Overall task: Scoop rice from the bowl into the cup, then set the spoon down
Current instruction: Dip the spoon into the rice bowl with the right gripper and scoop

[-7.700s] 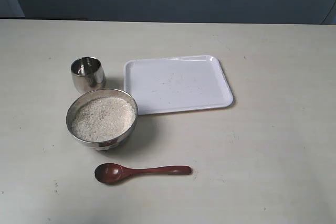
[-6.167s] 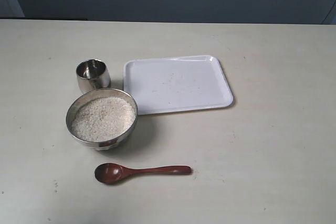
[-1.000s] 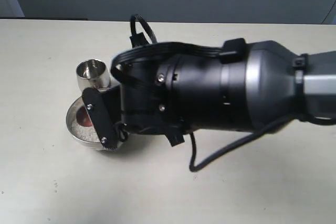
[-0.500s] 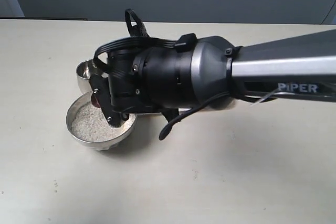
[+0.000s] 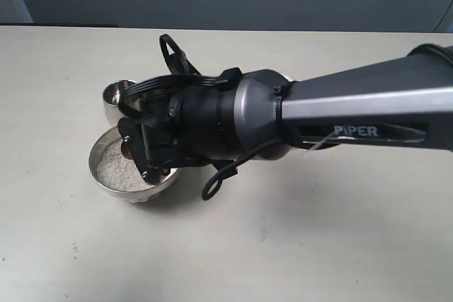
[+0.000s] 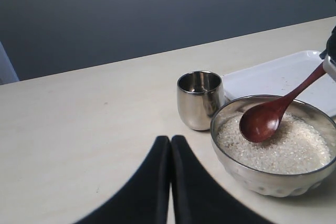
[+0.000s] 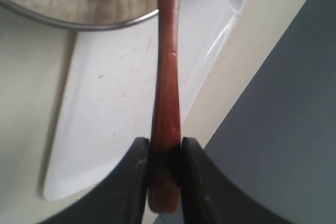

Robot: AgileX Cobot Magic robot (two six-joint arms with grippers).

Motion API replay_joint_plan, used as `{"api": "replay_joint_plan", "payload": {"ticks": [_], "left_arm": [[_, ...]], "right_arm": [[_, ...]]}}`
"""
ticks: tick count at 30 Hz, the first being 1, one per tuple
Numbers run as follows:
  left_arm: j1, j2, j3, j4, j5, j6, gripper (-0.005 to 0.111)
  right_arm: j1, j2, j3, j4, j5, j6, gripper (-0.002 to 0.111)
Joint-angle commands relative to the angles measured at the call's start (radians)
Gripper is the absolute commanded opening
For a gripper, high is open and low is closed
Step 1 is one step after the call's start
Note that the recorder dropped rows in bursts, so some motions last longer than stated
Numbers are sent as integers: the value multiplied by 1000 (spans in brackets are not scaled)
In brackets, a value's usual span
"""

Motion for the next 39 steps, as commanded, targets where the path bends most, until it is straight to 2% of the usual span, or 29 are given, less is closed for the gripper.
{"api": "replay_joint_plan", "payload": {"ticks": [1,10,30,39], "left_arm": [[-5,-4,-2,2,-15,-5,1],[-5,-4,-2,2,-15,-5,1],[-5,-4,-2,2,-15,-5,1],[-5,-4,-2,2,-15,-5,1]], "right_arm": [[-5,9,-5,13,-19,4,-1],[-5,47,-5,-18,-20,47,-1],[-5,47,-6,199,-8,-4,-1],[-5,47,-79,210,29,-2,-1]]}}
